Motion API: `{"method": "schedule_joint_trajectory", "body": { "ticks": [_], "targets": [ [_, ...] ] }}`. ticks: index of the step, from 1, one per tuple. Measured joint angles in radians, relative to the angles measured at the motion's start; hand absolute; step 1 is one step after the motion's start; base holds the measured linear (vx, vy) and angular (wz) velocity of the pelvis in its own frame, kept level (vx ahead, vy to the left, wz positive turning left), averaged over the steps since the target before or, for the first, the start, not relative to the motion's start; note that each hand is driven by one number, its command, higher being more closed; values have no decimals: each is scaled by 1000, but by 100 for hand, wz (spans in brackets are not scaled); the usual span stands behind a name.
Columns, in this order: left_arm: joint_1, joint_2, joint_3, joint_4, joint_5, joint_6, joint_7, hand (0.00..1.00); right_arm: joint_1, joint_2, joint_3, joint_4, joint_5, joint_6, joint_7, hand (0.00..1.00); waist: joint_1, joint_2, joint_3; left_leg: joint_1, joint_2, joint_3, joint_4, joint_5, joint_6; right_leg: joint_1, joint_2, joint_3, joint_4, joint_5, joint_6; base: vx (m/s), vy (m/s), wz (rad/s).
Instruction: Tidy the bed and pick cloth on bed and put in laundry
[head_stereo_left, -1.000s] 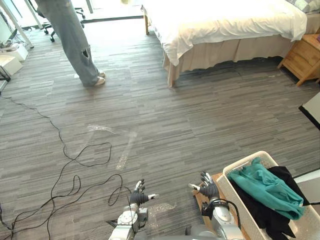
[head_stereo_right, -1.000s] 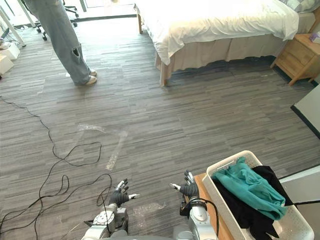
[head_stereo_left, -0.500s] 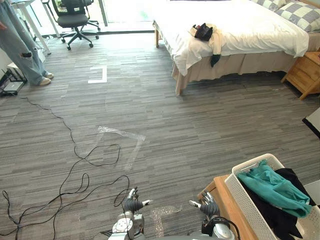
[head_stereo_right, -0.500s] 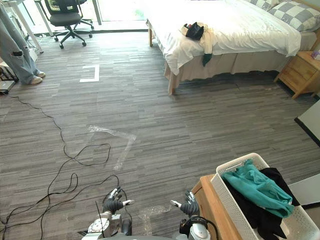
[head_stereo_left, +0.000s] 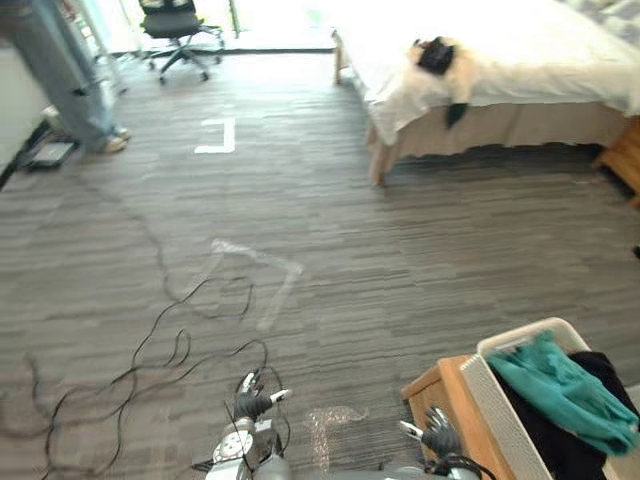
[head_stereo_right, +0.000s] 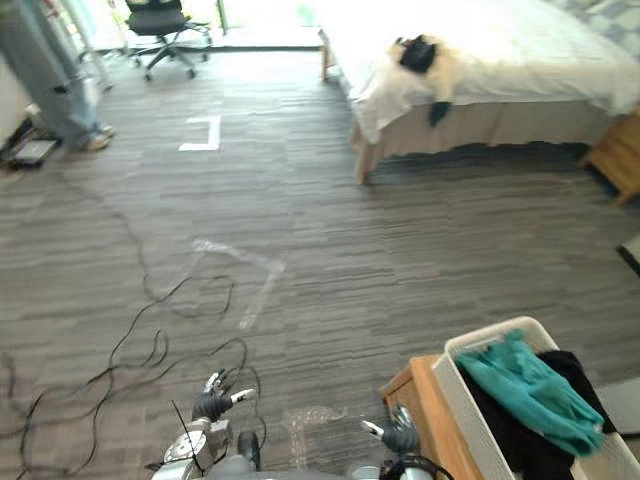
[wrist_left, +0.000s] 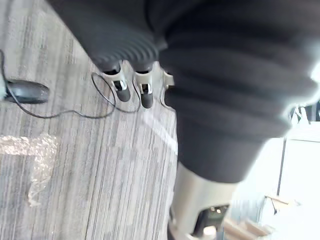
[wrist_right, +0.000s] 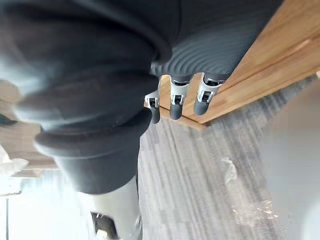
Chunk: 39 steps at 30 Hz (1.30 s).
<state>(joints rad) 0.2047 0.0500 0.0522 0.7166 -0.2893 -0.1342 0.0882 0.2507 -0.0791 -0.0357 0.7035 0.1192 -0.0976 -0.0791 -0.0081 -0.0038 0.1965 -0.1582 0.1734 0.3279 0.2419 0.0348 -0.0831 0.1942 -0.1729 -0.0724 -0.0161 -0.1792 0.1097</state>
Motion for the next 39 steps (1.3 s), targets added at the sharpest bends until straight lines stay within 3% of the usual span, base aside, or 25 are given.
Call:
{"method": "schedule_joint_trajectory", "body": {
  "ticks": [4,5,9,10,12,13,14,15,16,17,18,19,20,23,25,26,27,29,30,31,33,34,35,37,39],
  "targets": [
    [22,13,12,33,-7,7,1,0,-73,-39,0,40,-1,14,10,0,57,50,19,-39,3,2,13,-32,28,11,10,-21,-57,33,-8,51,-6,24],
    [24,13,28,49,-6,9,1,0,-96,-34,5,43,-1,14,15,0,58,47,23,-63,15,-16,64,-61,30,12,21,-18,-53,61,3,104,-26,10],
    [31,11,68,70,-6,15,-2,0,-121,-25,7,47,-3,5,21,0,79,18,21,-56,-4,3,93,-128,29,-15,-6,17,-5,29,22,151,-9,-26],
    [29,10,69,79,-3,16,-1,0,-121,-25,7,47,-3,5,22,0,77,13,20,-42,-19,10,61,-131,27,-61,-11,26,76,10,38,143,21,-42],
    [20,21,63,90,-1,20,-1,0,-116,-27,-2,48,-3,6,24,0,70,9,22,47,-60,23,-53,-131,29,-246,-31,79,452,0,63,225,101,-58],
    [21,33,58,90,0,20,-1,0,-110,-26,-1,44,-3,5,25,0,64,-9,28,81,-71,29,-76,-135,34,-281,-45,78,552,11,78,264,139,-28],
    [23,63,37,89,0,20,-1,0,-97,-8,5,34,-2,5,25,0,38,-46,36,150,-97,31,-106,-147,46,-334,-80,73,721,67,89,261,94,10],
    [22,93,15,89,2,21,-2,0,-76,5,16,27,-2,6,26,0,12,-64,31,196,-108,22,-124,-164,53,-361,-96,68,824,157,87,325,115,16],
    [14,90,4,85,4,21,-1,0,-63,9,19,18,-2,5,26,0,3,-56,31,213,-105,18,-129,-173,61,-381,-97,61,867,190,77,324,88,8],
    [7,94,-4,64,4,21,-2,0,-57,21,25,10,-2,4,32,0,-6,-63,29,233,-101,13,-129,-192,76,-428,-96,31,946,145,64,332,49,2],
    [-22,94,-17,61,4,21,-2,0,-50,27,24,-14,-1,4,35,0,-16,-61,30,244,-94,0,-126,-207,79,-481,-81,-23,978,35,33,349,25,13],
    [-39,96,-22,60,4,21,-2,0,-51,26,24,-29,-1,4,37,0,-27,-53,34,250,-84,-8,-125,-206,77,-498,-66,-62,957,-10,17,466,-18,34],
    [-68,89,-31,56,6,21,-7,0,-53,23,24,-50,1,0,37,0,-48,-26,50,284,-55,-24,-140,-211,76,-522,-12,-149,846,-52,-19,412,-35,33],
    [-82,91,-43,48,9,20,-24,0,-59,22,24,-61,8,-10,38,0,-65,-18,55,335,-42,-24,-145,-211,74,-539,71,-255,529,-18,-66,451,-101,28],
    [-75,92,-42,47,21,20,-25,0,-45,22,25,-70,10,-10,38,0,-67,-27,49,404,-62,-11,-168,-239,-10,-527,128,-299,236,194,-146,510,-154,20],
    [-76,73,-35,71,31,23,-27,0,-46,8,23,-71,10,-10,39,0,-61,-18,47,455,-67,0,-175,-277,-65,-528,142,-308,222,310,-265,431,-103,-18],
    [-70,65,-26,75,37,29,-27,0,-61,1,23,-69,9,-7,39,0,-60,13,45,464,-44,28,-174,-272,-76,-539,166,-308,244,313,-273,556,-141,-52],
    [-57,47,-19,79,51,32,-43,0,-60,-4,14,-102,7,-15,43,0,-68,52,41,495,-28,55,-170,-230,-144,-531,197,-296,279,221,-276,503,-191,-70],
    [-48,27,-2,80,65,33,-45,0,-60,-8,7,-105,8,-14,51,0,-76,68,40,485,-1,70,-54,-211,-173,-507,236,-271,306,139,-254,354,-219,-72],
    [-44,25,-2,80,66,34,-45,0,-58,-8,7,-105,8,-12,56,0,-76,69,41,459,23,73,59,-203,-168,-480,250,-255,296,120,-249,295,-192,-97],
    [-23,5,-3,76,65,35,-50,0,-3,-4,18,-150,10,-13,60,0,-70,73,50,316,147,40,574,-44,-94,-303,306,-177,201,89,-287,394,-109,-87],
    [-21,0,-2,74,65,34,-53,0,6,-6,18,-156,13,-13,59,0,-66,68,53,278,164,35,678,-63,-77,-273,315,-151,195,82,-301,529,-85,-100],
    [-16,-3,-3,73,65,35,-61,0,5,-5,22,-152,29,-13,59,0,-53,52,60,199,174,32,825,-104,-20,-213,319,-95,179,67,-313,415,-54,-121],
    [1,15,0,46,64,35,-64,0,0,-5,23,-130,36,-12,60,0,-32,31,60,107,167,38,870,-154,-2,-142,315,-9,141,54,-313,494,-30,-129],
    [13,11,23,23,63,33,-60,0,-10,-9,12,-92,36,-6,60,0,-26,26,64,-2,144,41,740,-207,-8,-54,304,67,104,64,-278,455,21,-105]
  ]
}}
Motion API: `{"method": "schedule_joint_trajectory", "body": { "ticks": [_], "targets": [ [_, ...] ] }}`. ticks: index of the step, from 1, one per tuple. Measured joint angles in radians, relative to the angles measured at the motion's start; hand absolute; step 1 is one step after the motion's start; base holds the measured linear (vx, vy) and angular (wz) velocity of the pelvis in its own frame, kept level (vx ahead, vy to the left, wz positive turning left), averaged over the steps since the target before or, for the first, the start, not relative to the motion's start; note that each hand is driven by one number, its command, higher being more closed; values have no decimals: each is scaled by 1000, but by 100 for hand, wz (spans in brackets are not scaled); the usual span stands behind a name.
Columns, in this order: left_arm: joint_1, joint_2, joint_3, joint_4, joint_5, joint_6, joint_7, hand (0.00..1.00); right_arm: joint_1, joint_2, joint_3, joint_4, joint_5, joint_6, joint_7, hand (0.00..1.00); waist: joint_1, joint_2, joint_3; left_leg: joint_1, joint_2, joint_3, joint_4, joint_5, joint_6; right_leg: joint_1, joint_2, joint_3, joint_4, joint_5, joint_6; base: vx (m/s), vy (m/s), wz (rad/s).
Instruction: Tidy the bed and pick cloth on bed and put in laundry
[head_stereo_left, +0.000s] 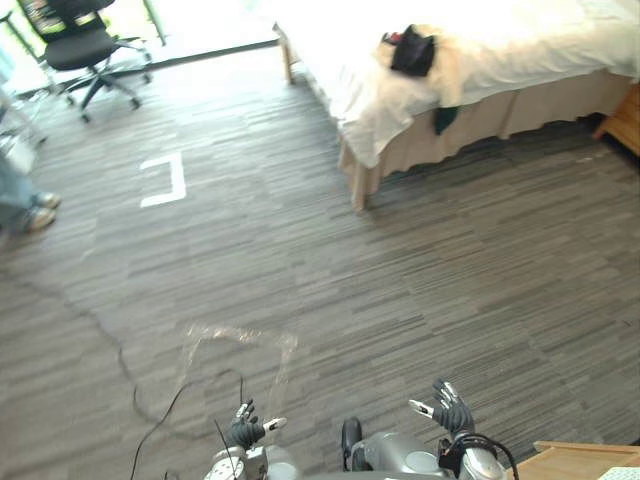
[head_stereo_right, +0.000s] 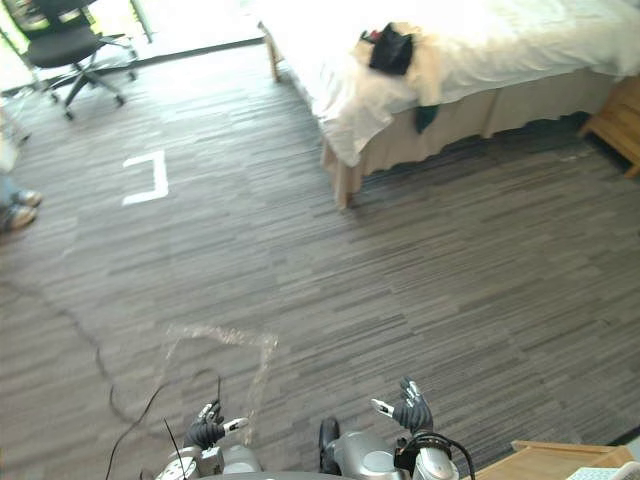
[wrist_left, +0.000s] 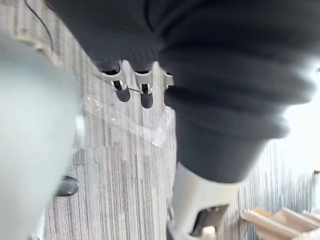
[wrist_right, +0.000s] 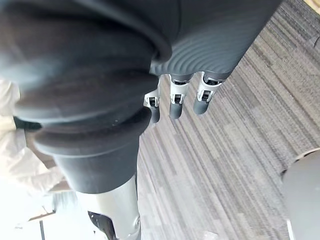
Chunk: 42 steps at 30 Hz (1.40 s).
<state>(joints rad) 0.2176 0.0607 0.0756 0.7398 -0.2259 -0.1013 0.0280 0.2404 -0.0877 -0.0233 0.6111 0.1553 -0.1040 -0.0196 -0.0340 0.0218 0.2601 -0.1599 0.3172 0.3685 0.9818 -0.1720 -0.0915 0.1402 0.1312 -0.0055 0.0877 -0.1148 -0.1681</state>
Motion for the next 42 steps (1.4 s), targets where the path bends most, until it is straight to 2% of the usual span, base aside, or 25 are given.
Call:
{"method": "schedule_joint_trajectory", "body": {
  "ticks": [4,6,8,9,10,11,12,14,17,19,21,23,25,26,27,28,30,33,35,36,37,39,40,41,42],
  "targets": [
    [-10,-11,-3,-5,1,-4,0,0,-6,-6,-40,12,1,2,1,0,-2,-9,3,-51,-129,15,-519,8,2,82,-64,41,-31,-44,78,459,81,-70],
    [-16,-11,-30,-1,2,-3,-1,0,-1,-21,-56,12,1,3,1,0,1,12,-9,-81,-190,-34,-797,114,18,122,-76,65,-49,-79,133,593,201,-54],
    [-15,-10,-43,5,2,-1,-1,0,9,-23,-59,21,1,3,0,0,13,21,-21,-88,-198,-71,-810,219,61,142,-82,88,-20,-126,173,584,243,-60],
    [-25,-2,-46,8,7,2,-4,0,8,-14,-59,46,0,3,1,0,22,-3,-37,-91,-213,-64,-759,228,123,108,-105,93,91,-173,206,828,312,-57],
    [-46,33,-86,10,25,3,-6,0,23,16,-57,59,0,3,4,0,17,-44,-32,-35,-242,-42,-738,146,135,-42,-150,52,466,-171,308,921,325,-55],
    [-51,50,-105,18,26,5,-4,0,18,32,-56,73,0,4,6,0,17,-62,-22,28,-260,-28,-743,109,142,-138,-197,10,720,-152,377,856,275,-23],
    [-47,61,-132,29,29,7,-3,0,15,28,-55,65,0,3,7,0,-4,-64,-21,99,-267,-15,-756,85,152,-197,-254,-67,858,-163,347,493,143,-13],
    [-44,61,-153,33,31,6,-3,0,5,15,-52,47,-1,-2,7,0,-15,-39,-10,213,-264,-12,-818,80,155,-270,-314,-184,887,-197,277,494,106,-2],
    [-47,60,-154,33,31,5,-4,0,-4,19,-46,42,2,-6,4,0,-20,-38,-9,289,-235,-25,-872,80,154,-333,-283,-219,636,-212,259,375,-40,20],
    [-53,58,-158,36,32,5,-5,0,-18,21,-42,41,5,-7,3,0,-30,-31,-5,301,-217,-49,-889,79,136,-361,-255,-196,367,-155,239,319,-160,49],
    [-72,61,-158,60,43,5,-4,0,-34,28,-37,38,14,-7,3,0,-36,-17,5,334,-197,-76,-914,29,48,-377,-242,-99,74,24,242,376,-229,55],
    [-62,70,-146,78,48,4,-4,0,-29,45,-35,39,14,-6,4,0,-33,-37,-2,370,-194,-94,-901,-13,6,-378,-261,-61,88,90,252,410,-384,39],
    [-36,49,-131,77,54,3,-5,0,-27,20,-31,23,12,-7,7,0,-32,6,-21,363,-122,-136,-745,-63,-34,-388,-229,-91,234,95,220,452,-484,43],
    [-34,35,-127,74,54,2,-5,0,-28,11,-27,21,12,-6,6,0,-31,20,-23,326,-96,-143,-658,-60,-29,-373,-220,-106,235,80,209,394,-422,40],
    [-32,5,-110,69,50,-1,-5,0,-24,-6,-11,7,9,-6,4,0,-27,41,-16,225,-40,-168,-451,-34,1,-329,-197,-134,210,61,190,372,-411,30],
    [-30,-15,-104,62,40,-1,-7,0,-22,-22,-4,-3,9,-5,4,0,-18,59,-9,148,5,-176,-269,-18,-1,-271,-177,-150,169,51,176,375,-383,28],
    [-19,-12,-101,23,36,-5,-6,0,-12,-26,-6,-8,11,-4,3,0,-4,52,-6,97,19,-141,-141,-22,1,-162,-170,-166,91,45,166,409,-340,21],
    [-19,-16,-80,11,24,-15,-4,0,-22,-34,-19,-4,13,-4,0,0,7,44,-5,46,-3,-38,-208,-22,0,-59,-172,-190,14,44,164,350,-214,15],
    [-27,-18,-67,6,22,-18,-3,0,-46,-37,-60,4,15,-3,-1,0,22,34,-3,6,-129,29,-564,-7,-8,-26,-200,-219,-23,38,175,395,-46,20],
    [-27,-18,-67,5,22,-19,-3,0,-50,-37,-75,5,21,-3,-2,0,22,34,-2,1,-159,37,-650,8,-14,-18,-206,-227,-31,34,181,336,19,28],
    [-27,-18,-67,6,22,-19,-3,0,-53,-36,-89,7,32,-3,-3,0,22,34,-2,-4,-180,46,-730,37,-1,-7,-208,-235,-40,29,189,299,68,24],
    [-21,-21,-64,9,18,-18,-2,0,-57,-37,-116,27,49,-3,-8,0,31,40,-6,-2,-201,46,-880,175,50,40,-197,-240,-55,-4,236,408,126,7],
    [-24,-21,-64,14,19,-18,-2,0,-53,-37,-119,38,59,-2,-13,0,40,37,-9,8,-202,46,-873,246,140,60,-198,-236,-53,-20,254,493,192,6],
    [-45,5,-63,33,22,-18,-2,0,-46,-14,-116,52,76,-2,-21,0,45,-3,-31,29,-254,43,-895,208,154,61,-244,-239,-14,-38,282,401,161,12],
    [-52,7,-63,44,22,-19,-1,0,-46,-7,-117,57,79,-2,-22,0,45,-11,-30,42,-266,44,-906,197,158,42,-256,-236,38,-51,302,473,208,27]
  ]
}}
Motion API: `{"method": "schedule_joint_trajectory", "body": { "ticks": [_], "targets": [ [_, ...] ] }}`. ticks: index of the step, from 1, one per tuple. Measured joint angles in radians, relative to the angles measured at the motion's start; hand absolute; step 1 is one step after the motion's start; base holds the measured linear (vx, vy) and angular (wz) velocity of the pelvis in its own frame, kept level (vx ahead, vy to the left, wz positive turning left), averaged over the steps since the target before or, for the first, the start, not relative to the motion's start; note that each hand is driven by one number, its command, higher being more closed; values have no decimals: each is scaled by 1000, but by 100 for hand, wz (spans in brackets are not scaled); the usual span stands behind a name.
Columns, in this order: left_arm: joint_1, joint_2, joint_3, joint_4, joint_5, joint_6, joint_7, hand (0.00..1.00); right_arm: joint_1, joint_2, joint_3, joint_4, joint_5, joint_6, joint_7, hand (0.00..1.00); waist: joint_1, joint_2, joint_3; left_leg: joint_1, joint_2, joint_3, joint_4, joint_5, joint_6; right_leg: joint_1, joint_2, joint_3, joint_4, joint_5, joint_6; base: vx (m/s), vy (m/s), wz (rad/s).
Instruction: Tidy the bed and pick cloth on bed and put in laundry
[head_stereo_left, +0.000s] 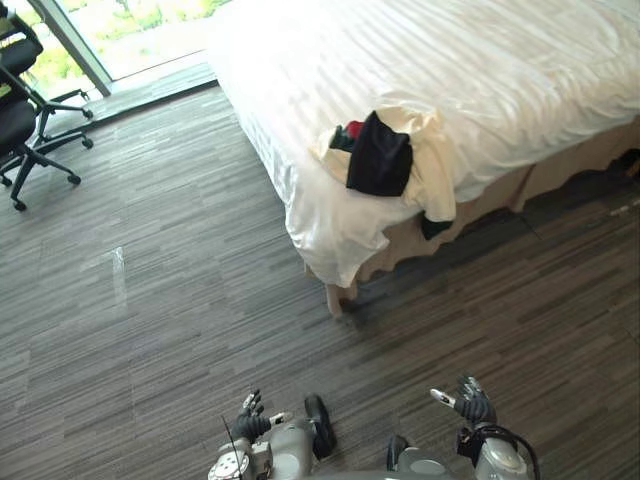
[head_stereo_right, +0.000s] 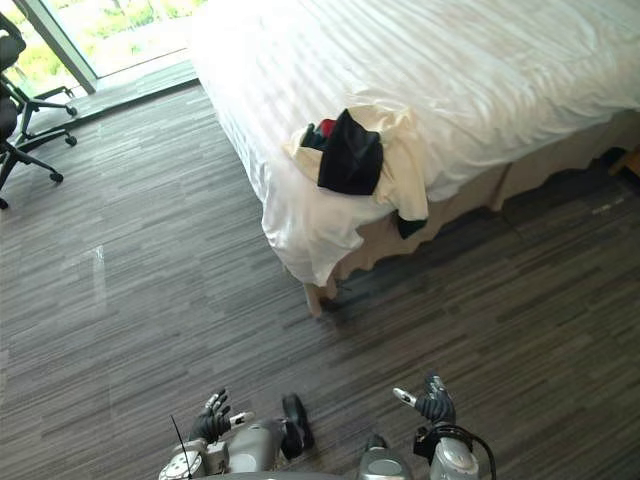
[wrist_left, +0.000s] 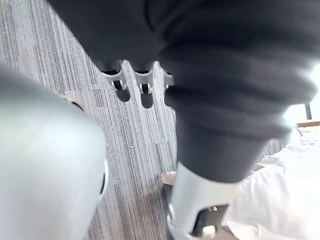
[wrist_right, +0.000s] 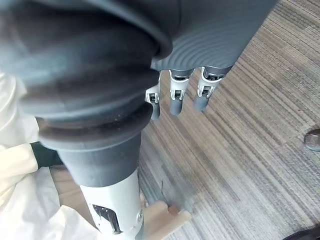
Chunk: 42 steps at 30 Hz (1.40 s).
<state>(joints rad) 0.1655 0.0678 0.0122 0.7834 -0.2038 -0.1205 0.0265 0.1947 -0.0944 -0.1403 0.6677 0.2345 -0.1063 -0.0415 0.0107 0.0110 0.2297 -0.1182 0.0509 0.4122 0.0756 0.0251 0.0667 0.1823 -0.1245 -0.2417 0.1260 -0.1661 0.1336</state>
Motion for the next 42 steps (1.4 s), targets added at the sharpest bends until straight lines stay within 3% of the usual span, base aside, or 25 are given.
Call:
{"method": "schedule_joint_trajectory", "body": {
  "ticks": [1,2,3,4,6,8,10,11,12,14,15,16,19,21,26,28,33,38,42],
  "targets": [
    [-13,3,-2,19,1,3,0,0,1,8,-2,21,0,1,0,0,-1,-4,2,43,-13,-3,-21,-13,2,-66,-30,12,196,-10,18,404,183,17],
    [-10,7,-9,29,1,7,1,0,11,31,-2,35,1,3,1,0,0,-19,5,107,-34,-18,-43,-36,2,-138,-71,29,423,15,66,400,178,23],
    [-8,16,-16,33,1,10,1,0,11,46,1,43,1,3,2,0,-2,-27,5,132,-41,-30,-41,-53,5,-176,-92,37,538,33,95,411,136,43],
    [-8,30,-27,33,0,19,3,0,14,69,2,57,1,6,1,0,-17,-34,5,173,-47,-57,-29,-76,11,-227,-120,40,712,21,93,333,76,63],
    [-10,43,-42,28,-1,22,19,0,25,84,2,53,1,7,-2,0,-45,-41,-1,228,-54,-112,-26,-101,14,-293,-142,17,808,-10,87,474,40,98],
    [-13,43,-41,4,-24,23,23,0,12,84,-27,30,1,7,-17,0,-52,-42,1,250,-44,-160,-22,-102,14,-340,-121,19,690,-55,68,398,-35,102],
    [-9,40,-41,-21,-44,22,24,0,11,83,-61,-14,0,6,-39,0,-52,-34,2,263,-31,-181,-22,-114,-15,-346,-90,48,523,-59,57,310,-92,82],
    [-8,46,-40,-35,-55,22,26,0,11,84,-98,-79,-1,8,-55,0,-51,-38,0,273,-25,-207,-21,-133,-47,-344,-64,116,330,-49,51,279,-164,63],
    [-9,50,-40,-37,-61,22,27,0,10,84,-116,-118,-1,8,-62,0,-51,-42,-3,273,-25,-216,-21,-138,-56,-344,-61,147,256,-29,40,320,-251,81],
    [-7,63,-38,-40,-62,22,37,0,16,85,-184,-271,-20,18,-94,0,-50,-69,-19,275,-28,-222,-21,-162,-94,-344,-62,224,83,93,26,260,-283,55],
    [5,73,-23,-44,-61,22,40,0,21,84,-226,-382,-59,18,-125,0,-50,-96,-32,288,-37,-218,-21,-183,-125,-343,-74,251,36,233,8,277,-389,30],
    [16,52,13,-39,-60,26,42,0,-3,53,-265,-452,-102,20,-152,0,-48,-67,-35,307,-1,-212,-20,-201,-142,-322,-52,240,35,209,18,318,-439,26],
    [33,-1,25,-50,-56,20,29,0,-71,-51,-325,-584,-250,19,-204,0,-52,-4,-66,307,73,-207,-27,-198,-174,-266,10,186,-44,217,-3,220,-264,17],
    [30,-8,24,-51,-38,14,14,0,-116,-98,-335,-609,-342,29,-224,0,-52,7,-73,310,89,-211,-26,-186,-192,-229,21,158,-69,220,-7,115,-148,32],
    [47,4,24,-62,-8,15,-4,0,-171,-123,-276,-655,-598,58,-245,0,-36,-15,-82,302,86,-218,-27,-183,-195,-174,20,125,-177,259,-27,20,-48,20],
    [56,15,22,-63,2,16,-5,0,-169,-123,-235,-654,-640,67,-243,0,-22,-19,-84,300,84,-217,-25,-183,-195,-162,19,121,-204,274,-28,-46,-25,3],
    [58,29,18,-62,3,17,-6,0,-181,-130,-154,-596,-669,75,-214,0,-23,-15,-84,281,89,-222,-26,-183,-195,-155,23,98,-225,288,-36,-82,-35,9],
    [46,44,-7,-58,2,17,-8,0,-266,-170,-109,-472,-671,123,-193,0,-25,-10,-83,237,79,-224,-40,-168,-174,-201,16,89,-227,308,-36,-99,-30,4],
    [49,43,-10,-54,1,17,-5,0,-355,-210,-113,-447,-723,165,-220,0,-25,29,-63,210,64,-214,-41,-158,-162,-244,5,107,-229,328,-34,-74,-18,-9]
  ]
}}
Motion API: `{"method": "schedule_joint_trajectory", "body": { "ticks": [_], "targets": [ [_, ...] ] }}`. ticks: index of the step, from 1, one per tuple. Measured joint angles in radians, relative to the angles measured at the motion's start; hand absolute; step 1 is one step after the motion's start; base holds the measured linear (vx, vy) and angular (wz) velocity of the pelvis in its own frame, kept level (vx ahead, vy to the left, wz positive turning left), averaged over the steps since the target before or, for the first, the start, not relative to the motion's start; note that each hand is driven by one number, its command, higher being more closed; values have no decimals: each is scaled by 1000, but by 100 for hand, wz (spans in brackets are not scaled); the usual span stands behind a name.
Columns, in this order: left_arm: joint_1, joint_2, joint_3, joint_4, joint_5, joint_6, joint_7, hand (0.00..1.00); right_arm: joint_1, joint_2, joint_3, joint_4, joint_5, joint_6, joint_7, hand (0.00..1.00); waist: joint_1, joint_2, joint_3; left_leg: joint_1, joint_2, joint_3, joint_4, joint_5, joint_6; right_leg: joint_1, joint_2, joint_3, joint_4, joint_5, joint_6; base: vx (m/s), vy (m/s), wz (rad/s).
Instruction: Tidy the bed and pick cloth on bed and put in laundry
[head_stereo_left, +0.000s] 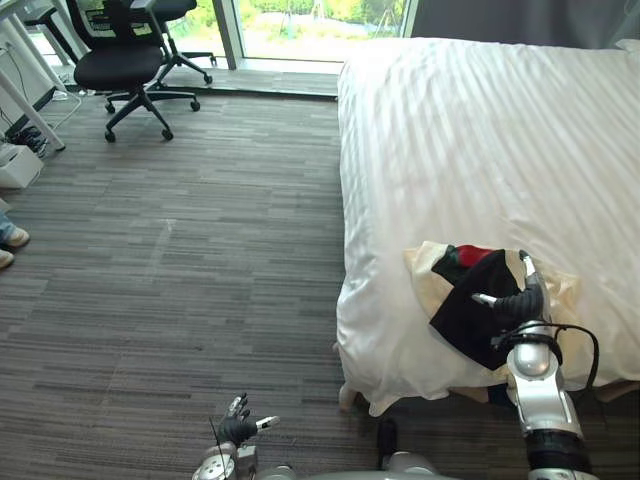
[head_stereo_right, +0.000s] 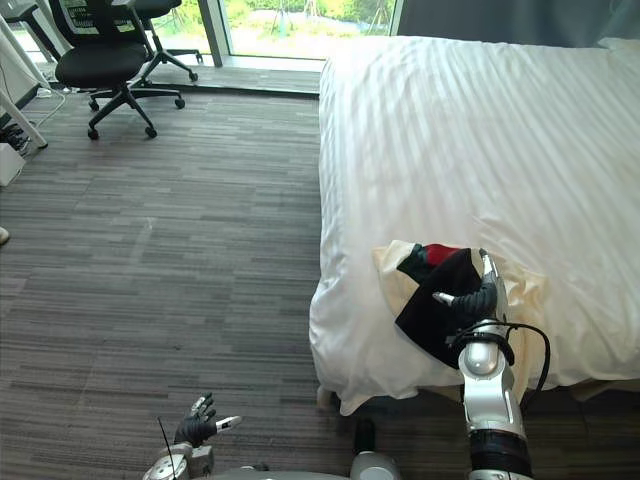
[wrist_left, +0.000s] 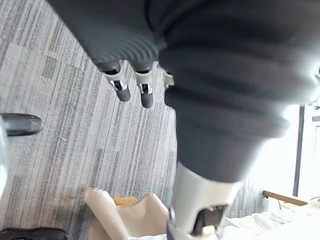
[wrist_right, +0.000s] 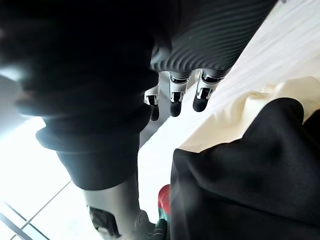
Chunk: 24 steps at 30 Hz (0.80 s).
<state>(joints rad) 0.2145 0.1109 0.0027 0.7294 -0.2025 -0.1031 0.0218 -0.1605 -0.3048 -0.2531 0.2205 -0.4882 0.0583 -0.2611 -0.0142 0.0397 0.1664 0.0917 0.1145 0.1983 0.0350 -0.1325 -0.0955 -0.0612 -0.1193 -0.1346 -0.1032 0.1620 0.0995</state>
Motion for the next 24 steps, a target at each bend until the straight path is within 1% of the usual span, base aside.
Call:
{"method": "schedule_joint_trajectory", "body": {
  "ticks": [1,2,3,5,6,7,8,10,12,13,14,17,20,21,23,24],
  "targets": [
    [0,-1,0,1,0,0,1,0,-23,0,-2,-8,-26,10,-11,0,-1,13,7,-11,-4,8,0,2,1,-18,-1,10,0,6,0,-73,-14,-22],
    [-2,-4,0,3,0,0,1,0,-34,1,-2,-12,-36,12,-21,0,0,18,11,-16,-5,18,1,2,2,-27,0,23,2,12,-1,-68,-16,-50],
    [-1,-11,1,12,0,0,3,0,-66,7,2,-13,-54,19,-30,0,4,22,14,-25,-7,56,1,2,2,-59,5,66,3,24,-1,-67,-17,-77],
    [-8,-15,2,29,1,0,2,0,-114,22,25,-53,-76,29,-50,0,5,13,44,-37,-10,129,9,-5,4,-113,16,146,4,52,-4,-87,-20,-110],
    [-13,-16,2,29,1,0,2,0,-122,25,33,-66,-78,29,-57,0,5,7,53,-46,-10,150,19,-12,3,-130,15,168,4,56,-2,-85,-26,-106],
    [-32,-19,2,34,4,0,3,0,-132,25,49,-89,-86,29,-66,0,3,-3,76,-61,-7,181,49,-29,3,-153,23,200,4,68,-7,-76,-44,-86],
    [-53,-23,2,40,19,0,3,0,-145,25,61,-93,-94,29,-67,0,-2,-6,102,-71,3,209,85,-50,0,-163,32,224,4,73,-8,-74,-52,-77],
    [-80,-31,-1,48,25,-1,3,0,-152,25,66,-93,-94,29,-66,0,-4,-6,118,-96,18,233,130,-77,-5,-186,46,251,4,76,-11,-63,-66,-53],
    [-101,-35,-3,49,26,-7,4,0,-160,24,68,-93,-94,29,-66,0,-20,0,133,-122,28,241,156,-86,-6,-207,51,254,4,78,-13,-37,-80,-21],
    [-118,-36,-8,49,26,-15,5,0,-175,23,71,-93,-94,30,-65,0,-26,5,156,-129,31,243,159,-86,-6,-214,55,254,4,81,-15,-18,-72,-5],
    [-123,-36,-11,49,26,-17,5,0,-183,23,75,-91,-94,30,-65,0,-26,6,164,-134,33,245,160,-86,-6,-219,56,256,4,84,-17,-30,-81,-7],
    [-135,-36,-12,52,26,-22,5,0,-229,23,122,-84,-94,30,-63,0,-20,4,197,-153,45,262,180,-97,-13,-240,69,273,4,95,-19,-37,-60,-19],
    [-157,-37,-12,70,26,-23,5,0,-349,17,170,-1,-84,29,-61,0,-17,5,243,-185,59,275,230,-120,-13,-261,79,290,4,107,-15,-53,-46,-24],
    [-182,-32,-12,89,29,-26,6,0,-422,-4,195,60,-66,29,-60,0,-4,4,256,-224,70,283,279,-141,-9,-289,85,300,4,119,-16,-83,-28,-20],
    [-211,-30,-11,109,31,-27,8,0,-466,-35,202,85,-62,29,-61,0,2,10,267,-258,79,276,313,-154,-6,-307,83,298,4,125,-14,-75,-22,-5],
    [-226,-26,-11,118,32,-30,11,0,-499,-58,207,99,-60,28,-61,100,3,10,272,-288,81,269,335,-160,-2,-323,81,295,4,130,-12,-116,-7,25]
  ]
}}
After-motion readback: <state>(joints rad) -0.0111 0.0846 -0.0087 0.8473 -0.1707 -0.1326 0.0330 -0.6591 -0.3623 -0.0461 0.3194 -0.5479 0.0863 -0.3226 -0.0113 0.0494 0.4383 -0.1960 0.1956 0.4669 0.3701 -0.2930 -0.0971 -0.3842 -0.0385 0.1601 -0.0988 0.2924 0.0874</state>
